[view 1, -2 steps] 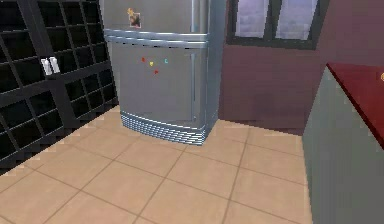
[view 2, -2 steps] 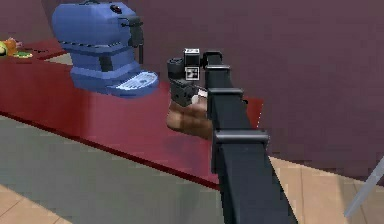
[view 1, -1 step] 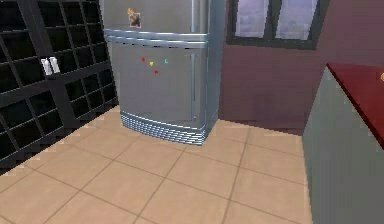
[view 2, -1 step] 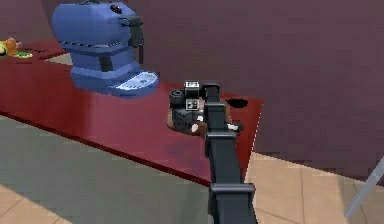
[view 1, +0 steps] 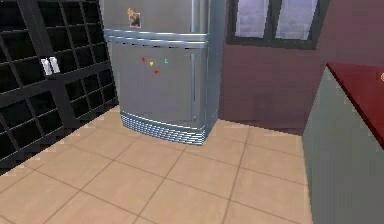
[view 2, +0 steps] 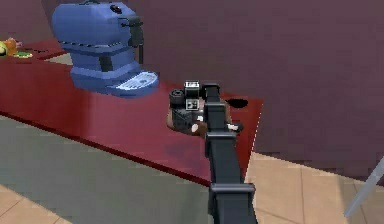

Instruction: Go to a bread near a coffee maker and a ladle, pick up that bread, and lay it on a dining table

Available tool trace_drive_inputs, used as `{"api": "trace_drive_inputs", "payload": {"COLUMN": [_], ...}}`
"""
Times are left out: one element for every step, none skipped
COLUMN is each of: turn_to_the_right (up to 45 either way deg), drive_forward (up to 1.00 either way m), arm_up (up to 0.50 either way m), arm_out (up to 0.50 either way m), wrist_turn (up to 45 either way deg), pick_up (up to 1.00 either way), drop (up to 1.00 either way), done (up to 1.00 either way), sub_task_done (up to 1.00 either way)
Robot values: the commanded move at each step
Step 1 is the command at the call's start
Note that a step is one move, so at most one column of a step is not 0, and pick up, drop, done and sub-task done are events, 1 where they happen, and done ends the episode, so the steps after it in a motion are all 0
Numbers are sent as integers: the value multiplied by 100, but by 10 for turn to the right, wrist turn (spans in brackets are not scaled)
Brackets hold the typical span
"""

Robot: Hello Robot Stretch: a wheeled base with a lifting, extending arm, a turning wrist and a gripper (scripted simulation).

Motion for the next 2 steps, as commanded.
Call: {"api": "trace_drive_inputs", "payload": {"turn_to_the_right": [0,0], "drive_forward": [0,0], "arm_up": [8,0], "arm_out": [0,0], "wrist_turn": [0,-450], "pick_up": [0,0], "drop": [0,0], "done": [0,0], "sub_task_done": [0,0]}}
